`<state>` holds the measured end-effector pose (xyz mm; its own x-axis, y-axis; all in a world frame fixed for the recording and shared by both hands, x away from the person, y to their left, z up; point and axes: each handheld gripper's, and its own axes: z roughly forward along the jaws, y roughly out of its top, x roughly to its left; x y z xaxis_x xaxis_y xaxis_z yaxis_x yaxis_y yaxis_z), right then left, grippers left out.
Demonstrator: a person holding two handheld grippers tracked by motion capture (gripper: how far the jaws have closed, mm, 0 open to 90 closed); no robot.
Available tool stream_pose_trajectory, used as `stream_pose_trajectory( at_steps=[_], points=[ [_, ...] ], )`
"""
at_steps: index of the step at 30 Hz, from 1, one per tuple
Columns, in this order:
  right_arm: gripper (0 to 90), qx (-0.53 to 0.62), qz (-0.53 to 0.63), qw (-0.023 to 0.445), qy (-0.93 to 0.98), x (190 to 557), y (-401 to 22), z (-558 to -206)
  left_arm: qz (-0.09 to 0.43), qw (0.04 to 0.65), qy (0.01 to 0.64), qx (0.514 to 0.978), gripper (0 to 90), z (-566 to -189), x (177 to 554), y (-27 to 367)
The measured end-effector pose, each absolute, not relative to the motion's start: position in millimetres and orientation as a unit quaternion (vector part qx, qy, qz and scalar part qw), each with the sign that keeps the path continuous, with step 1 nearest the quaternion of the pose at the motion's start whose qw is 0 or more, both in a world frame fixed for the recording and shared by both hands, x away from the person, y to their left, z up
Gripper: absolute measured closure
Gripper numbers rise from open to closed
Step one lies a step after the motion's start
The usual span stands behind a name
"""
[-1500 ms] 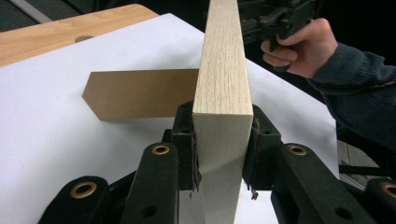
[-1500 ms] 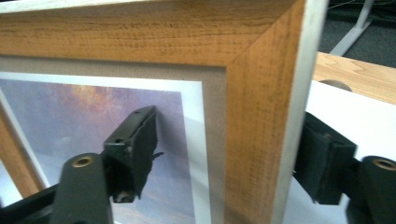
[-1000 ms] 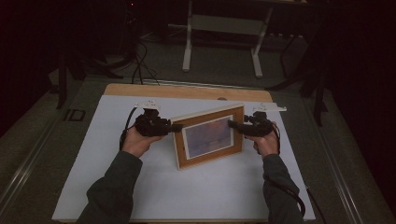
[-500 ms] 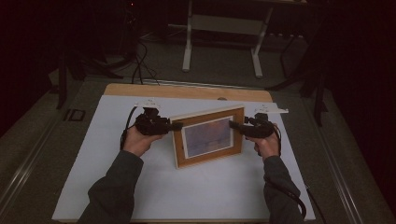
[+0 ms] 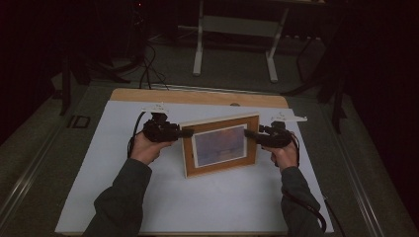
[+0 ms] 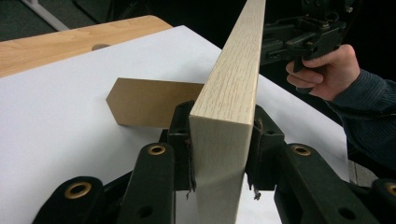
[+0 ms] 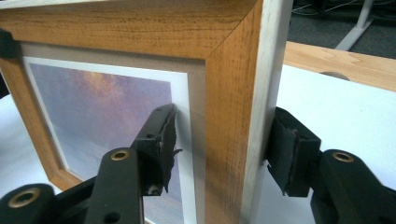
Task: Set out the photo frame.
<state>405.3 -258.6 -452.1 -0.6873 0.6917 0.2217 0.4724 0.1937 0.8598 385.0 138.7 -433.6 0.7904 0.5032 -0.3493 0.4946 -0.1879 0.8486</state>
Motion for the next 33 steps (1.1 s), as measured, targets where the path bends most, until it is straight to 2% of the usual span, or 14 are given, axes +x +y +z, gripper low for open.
stream_pose_trajectory(
  at_steps=[33],
  points=[
    [54.6, 0.377, 0.488, 0.102, 0.781, 392.5, -265.0, -448.4, -0.008, 0.566, 0.333, 0.754, 63.7, -437.8, 392.8, 139.3]
  ],
)
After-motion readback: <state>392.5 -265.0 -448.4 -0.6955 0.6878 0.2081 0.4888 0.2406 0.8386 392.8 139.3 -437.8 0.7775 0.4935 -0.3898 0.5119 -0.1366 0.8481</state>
